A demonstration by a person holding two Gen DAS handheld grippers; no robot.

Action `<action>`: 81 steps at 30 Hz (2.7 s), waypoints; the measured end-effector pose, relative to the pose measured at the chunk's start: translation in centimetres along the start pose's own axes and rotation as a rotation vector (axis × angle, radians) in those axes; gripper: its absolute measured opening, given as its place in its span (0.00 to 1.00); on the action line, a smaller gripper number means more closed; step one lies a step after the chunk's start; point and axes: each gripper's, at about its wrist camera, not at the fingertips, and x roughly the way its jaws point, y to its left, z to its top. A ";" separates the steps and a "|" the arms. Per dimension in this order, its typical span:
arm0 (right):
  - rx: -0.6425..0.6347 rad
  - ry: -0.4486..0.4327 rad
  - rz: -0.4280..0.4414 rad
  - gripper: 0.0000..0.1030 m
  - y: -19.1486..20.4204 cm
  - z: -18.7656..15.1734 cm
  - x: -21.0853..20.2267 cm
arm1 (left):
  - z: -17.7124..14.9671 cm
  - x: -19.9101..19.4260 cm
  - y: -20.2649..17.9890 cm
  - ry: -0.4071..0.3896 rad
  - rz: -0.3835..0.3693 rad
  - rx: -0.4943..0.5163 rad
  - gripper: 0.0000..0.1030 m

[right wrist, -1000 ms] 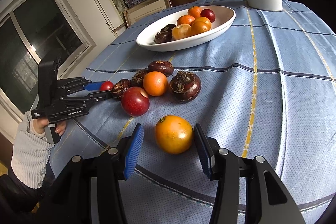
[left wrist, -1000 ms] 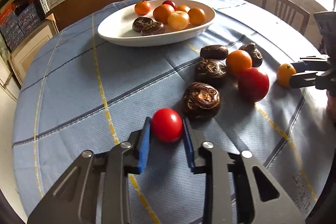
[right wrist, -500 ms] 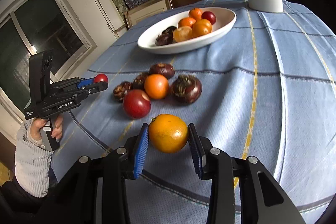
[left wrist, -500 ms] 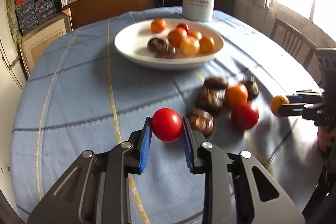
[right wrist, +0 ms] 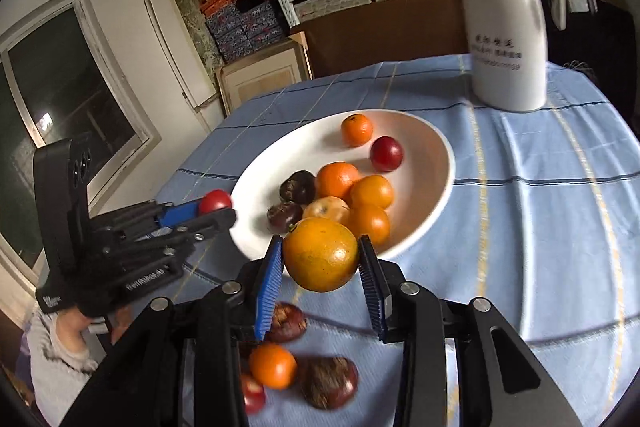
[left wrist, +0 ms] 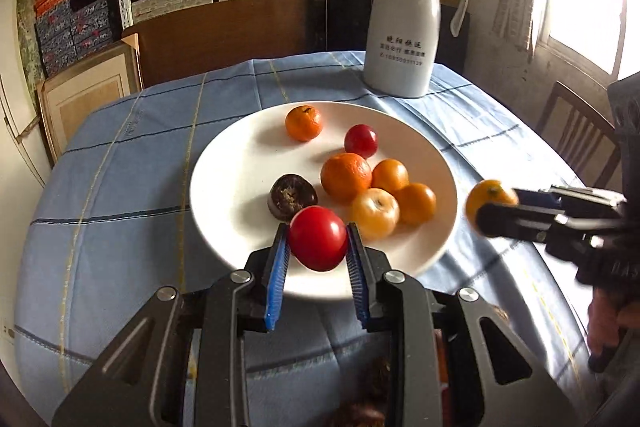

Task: Organize fruits
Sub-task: 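Carry the tomato and orange onto the white plate and open both tools, then grasp a passion fruit with the left tool while the right tool grasps another passion fruit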

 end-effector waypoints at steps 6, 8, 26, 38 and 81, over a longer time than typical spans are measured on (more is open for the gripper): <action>-0.004 0.008 -0.003 0.45 -0.3 0.0 3.2 | -0.2 3.1 1.2 0.024 0.002 -0.030 0.28; 0.027 0.001 -0.004 0.48 -0.9 -0.2 3.1 | -0.4 3.4 1.5 0.024 0.011 -0.033 0.43; 0.133 -0.072 -0.028 0.61 -4.0 -2.3 0.0 | -3.4 -0.4 3.5 -0.051 0.063 -0.144 0.86; 0.123 -0.033 -0.007 0.65 -3.0 -6.4 -1.7 | -7.4 -3.7 3.9 -0.050 0.088 -0.194 0.89; -0.213 0.191 -0.193 0.41 2.2 -9.3 0.1 | -10.9 -2.8 -1.4 0.151 0.014 -0.005 0.40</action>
